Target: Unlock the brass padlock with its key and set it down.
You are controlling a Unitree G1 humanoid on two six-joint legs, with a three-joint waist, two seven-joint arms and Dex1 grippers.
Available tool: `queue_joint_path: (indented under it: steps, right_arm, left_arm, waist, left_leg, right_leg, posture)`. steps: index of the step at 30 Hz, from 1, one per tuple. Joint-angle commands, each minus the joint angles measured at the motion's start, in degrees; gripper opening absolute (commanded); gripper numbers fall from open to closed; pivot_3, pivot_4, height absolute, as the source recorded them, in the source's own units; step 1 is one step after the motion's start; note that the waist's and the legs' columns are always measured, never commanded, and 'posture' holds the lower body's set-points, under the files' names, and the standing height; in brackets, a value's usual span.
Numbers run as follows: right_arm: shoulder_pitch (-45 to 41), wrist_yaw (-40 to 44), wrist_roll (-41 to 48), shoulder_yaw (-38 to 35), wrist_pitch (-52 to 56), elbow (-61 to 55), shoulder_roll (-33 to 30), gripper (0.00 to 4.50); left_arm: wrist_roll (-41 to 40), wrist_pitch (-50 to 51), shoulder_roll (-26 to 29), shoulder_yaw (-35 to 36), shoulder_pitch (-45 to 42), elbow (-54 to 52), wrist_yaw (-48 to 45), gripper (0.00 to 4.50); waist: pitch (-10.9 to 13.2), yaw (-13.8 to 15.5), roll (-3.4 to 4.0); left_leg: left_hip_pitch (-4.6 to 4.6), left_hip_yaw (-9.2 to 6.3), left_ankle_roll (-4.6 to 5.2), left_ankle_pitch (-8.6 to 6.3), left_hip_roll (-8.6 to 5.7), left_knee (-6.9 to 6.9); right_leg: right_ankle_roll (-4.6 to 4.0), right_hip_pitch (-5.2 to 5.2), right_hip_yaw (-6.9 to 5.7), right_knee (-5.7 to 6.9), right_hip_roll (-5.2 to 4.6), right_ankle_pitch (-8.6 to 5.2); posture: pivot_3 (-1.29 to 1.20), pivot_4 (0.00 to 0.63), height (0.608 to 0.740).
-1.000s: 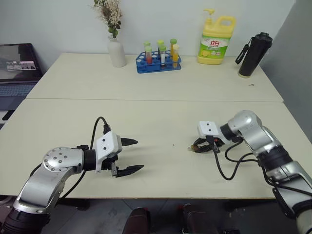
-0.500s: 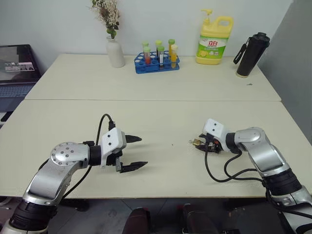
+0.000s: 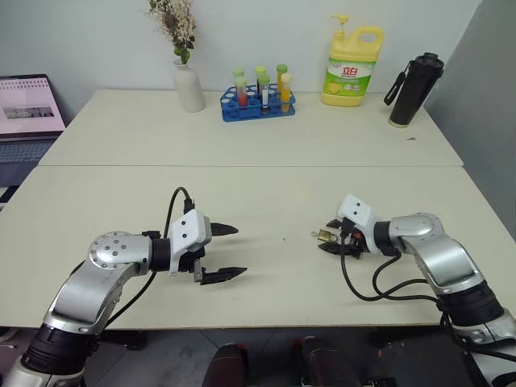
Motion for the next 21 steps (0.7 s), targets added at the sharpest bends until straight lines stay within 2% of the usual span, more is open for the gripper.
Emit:
queue_joint_path:
  steps: [1, 12, 21]
  right_arm:
    - [-1.70, -0.89, -0.46, 0.35, -2.77, 2.28, 0.23, 3.22]
    - [-0.66, 1.64, 0.38, 0.72, -3.52, 3.09, -3.79, 3.22]
    - [-0.41, -0.15, 0.68, 1.18, -3.01, 3.41, -2.96, 3.22]
  left_arm:
    - [-0.23, -0.82, 0.37, 0.45, -0.09, -1.15, -0.36, 4.50]
    - [-0.08, -1.19, 0.54, 1.07, 1.19, -1.64, 0.01, 4.50]
    - [0.27, -1.52, 0.07, 0.42, 0.31, -0.88, 0.00, 4.50]
  waist:
    - [0.00, 0.03, 0.00]
    - [0.00, 0.19, 0.00]
    - [-0.01, 0.19, -0.01]
  left_leg:
    - [-0.01, 0.00, 0.00, 0.00, -0.01, 0.00]
    - [-0.07, -0.02, 0.00, 0.00, -0.03, 0.00]
    - [-0.08, -0.02, 0.00, 0.00, -0.02, 0.00]
  right_leg:
    - [0.00, -0.01, 0.00, -0.01, 0.00, 0.00]
    - [0.00, 0.01, -0.02, -0.13, -0.03, 0.01]
    - [0.00, 0.01, -0.02, -0.15, -0.04, 0.01]
  posture:
    - [0.00, 0.150, 0.740]
    - [0.00, 0.150, 0.740]
    - [0.00, 0.150, 0.740]
